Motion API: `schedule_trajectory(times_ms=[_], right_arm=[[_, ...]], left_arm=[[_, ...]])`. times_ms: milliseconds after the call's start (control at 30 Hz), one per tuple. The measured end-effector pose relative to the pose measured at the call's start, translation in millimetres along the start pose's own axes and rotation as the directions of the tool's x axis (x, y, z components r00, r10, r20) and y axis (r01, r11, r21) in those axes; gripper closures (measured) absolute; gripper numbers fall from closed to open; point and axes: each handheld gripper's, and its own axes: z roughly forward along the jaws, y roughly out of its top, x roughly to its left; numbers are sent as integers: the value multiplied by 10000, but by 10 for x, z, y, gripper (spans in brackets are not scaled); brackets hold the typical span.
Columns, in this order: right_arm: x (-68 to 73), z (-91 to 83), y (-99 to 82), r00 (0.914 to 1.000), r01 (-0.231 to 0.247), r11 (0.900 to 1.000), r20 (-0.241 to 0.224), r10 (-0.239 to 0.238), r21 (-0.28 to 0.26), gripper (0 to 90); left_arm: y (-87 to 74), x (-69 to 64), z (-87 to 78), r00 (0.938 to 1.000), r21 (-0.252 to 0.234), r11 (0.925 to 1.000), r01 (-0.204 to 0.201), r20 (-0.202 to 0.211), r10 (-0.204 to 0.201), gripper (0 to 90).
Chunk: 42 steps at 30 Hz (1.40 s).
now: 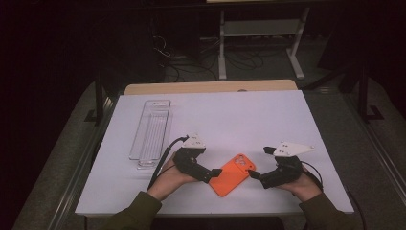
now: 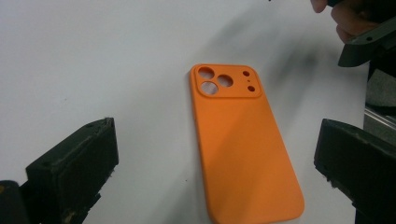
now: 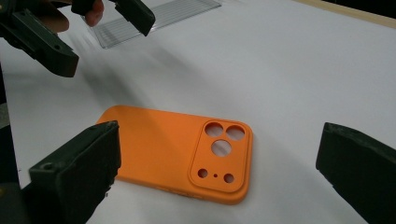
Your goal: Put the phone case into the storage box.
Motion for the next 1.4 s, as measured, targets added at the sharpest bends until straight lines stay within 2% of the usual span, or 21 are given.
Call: schedule_trajectory(times_ms=[33, 500, 600, 700, 733, 767, 967, 1033, 1067, 1200, 1233, 1267, 1300, 1400], right_arm=[[0, 0, 0, 10000, 1, 10000, -2, -1, 1, 0], [-4, -9, 1, 10000, -45, 10000, -3, 45, -58, 0], [-5, -10, 1, 10000, -56, 10000, -6, 56, -66, 0], [-3, -11, 1, 10000, -55, 10000, -10, 54, -72, 0], [-3, -11, 1, 10000, -55, 10000, -10, 54, -72, 0], [-3, -11, 1, 10000, -46, 10000, -10, 46, -62, 0], [-4, -6, 0, 10000, -31, 10000, 1, 31, -46, 0], [-5, -5, 0, 10000, -23, 10000, 4, 23, -41, 0], [-6, -4, -1, 10000, -23, 10000, 3, 24, -35, 0], [-9, -2, -3, 10000, -16, 10000, -20, 16, -18, 0], [-9, -2, -3, 10000, -15, 10000, -23, 15, -22, 0], [-9, -3, -3, 10000, -19, 10000, -27, 19, -23, 0], [-8, -3, -3, 10000, -13, 10000, -26, 13, -24, 0], [-7, 0, -2, 10000, 1, 10000, -24, -1, -15, 0]], left_arm=[[9, 3, 10, 9999, 30, 10000, -93, -40, 93, 0], [91, -109, 230, 9999, 175, 9998, -4, -104, 6, 0], [93, -144, 295, 9999, 364, 9993, -70, -107, 74, 0], [83, -191, 359, 9997, 505, 9986, -165, -161, 173, 0], [82, -198, 369, 9995, 689, 9973, -257, -185, 270, 0], [75, -215, 393, 9996, 631, 9978, -186, -211, 200, 0], [51, -245, 471, 9990, 936, 9947, -419, -128, 433, 0], [38, -264, 502, 9993, 891, 9955, -321, -137, 335, 0], [38, -260, 503, 9988, 1002, 9939, -464, -131, 480, 0], [14, -289, 551, 9989, 994, 9941, -442, -120, 456, 0], [12, -277, 547, 9974, 1244, 9898, -701, -80, 717, 0], [1, -295, 563, 9981, 1193, 9911, -583, -137, 604, 0], [-9, -301, 575, 9974, 1315, 9889, -692, -114, 713, 0], [-32, -333, 610, 9979, 1232, 9906, -591, -174, 617, 0]])
